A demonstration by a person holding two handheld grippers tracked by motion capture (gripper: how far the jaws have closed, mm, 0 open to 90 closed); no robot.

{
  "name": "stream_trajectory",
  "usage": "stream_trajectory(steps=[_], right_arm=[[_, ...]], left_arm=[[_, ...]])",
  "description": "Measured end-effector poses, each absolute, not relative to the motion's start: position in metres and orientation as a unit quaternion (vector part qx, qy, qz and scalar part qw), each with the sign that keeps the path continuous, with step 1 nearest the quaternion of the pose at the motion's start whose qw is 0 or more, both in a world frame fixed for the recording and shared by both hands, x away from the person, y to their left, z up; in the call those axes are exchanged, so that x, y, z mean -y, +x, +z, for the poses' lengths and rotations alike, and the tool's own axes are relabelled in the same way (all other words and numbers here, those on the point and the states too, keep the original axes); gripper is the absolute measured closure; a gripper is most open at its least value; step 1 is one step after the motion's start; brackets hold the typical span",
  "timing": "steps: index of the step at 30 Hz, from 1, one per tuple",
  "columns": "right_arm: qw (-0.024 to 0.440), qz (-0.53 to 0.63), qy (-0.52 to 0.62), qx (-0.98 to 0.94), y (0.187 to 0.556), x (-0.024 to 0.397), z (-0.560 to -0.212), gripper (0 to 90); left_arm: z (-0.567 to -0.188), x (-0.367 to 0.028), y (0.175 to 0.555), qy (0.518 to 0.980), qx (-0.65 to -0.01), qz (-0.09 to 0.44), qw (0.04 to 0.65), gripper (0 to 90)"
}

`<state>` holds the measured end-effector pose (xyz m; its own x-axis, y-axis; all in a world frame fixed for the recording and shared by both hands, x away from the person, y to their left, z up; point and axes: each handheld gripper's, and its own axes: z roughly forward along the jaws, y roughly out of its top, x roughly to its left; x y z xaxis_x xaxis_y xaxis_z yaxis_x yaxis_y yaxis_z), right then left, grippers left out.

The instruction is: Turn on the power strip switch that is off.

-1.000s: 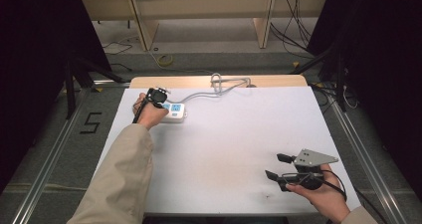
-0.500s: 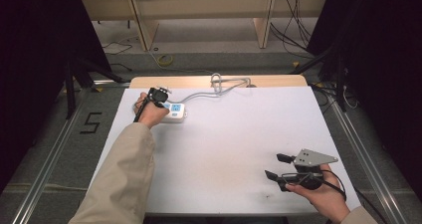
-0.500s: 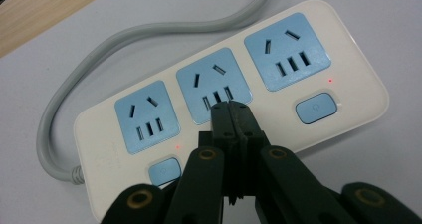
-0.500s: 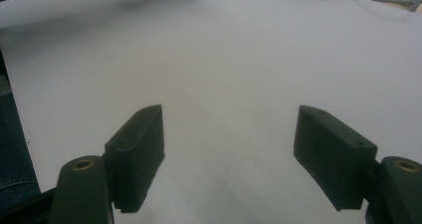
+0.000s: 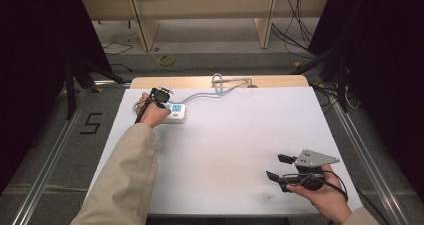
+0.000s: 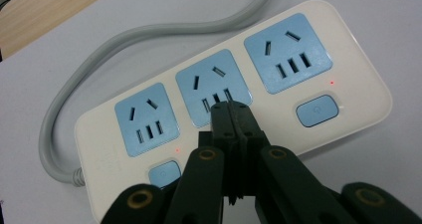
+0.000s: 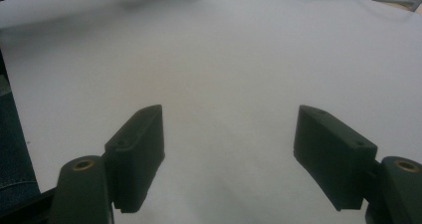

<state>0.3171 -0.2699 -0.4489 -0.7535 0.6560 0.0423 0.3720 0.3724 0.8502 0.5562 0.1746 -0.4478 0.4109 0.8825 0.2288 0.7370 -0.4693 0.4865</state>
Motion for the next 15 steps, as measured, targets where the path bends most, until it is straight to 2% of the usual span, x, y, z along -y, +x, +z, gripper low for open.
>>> stream_trajectory(steps=[15], right_arm=[[0.155, 0.463, 0.315, -0.814, 0.3168, 0.2702, -0.4487, 28.5]], left_arm=[[-0.448, -0.1759, 0.5556, 0.82, -0.497, 0.231, 0.164, 89.9]])
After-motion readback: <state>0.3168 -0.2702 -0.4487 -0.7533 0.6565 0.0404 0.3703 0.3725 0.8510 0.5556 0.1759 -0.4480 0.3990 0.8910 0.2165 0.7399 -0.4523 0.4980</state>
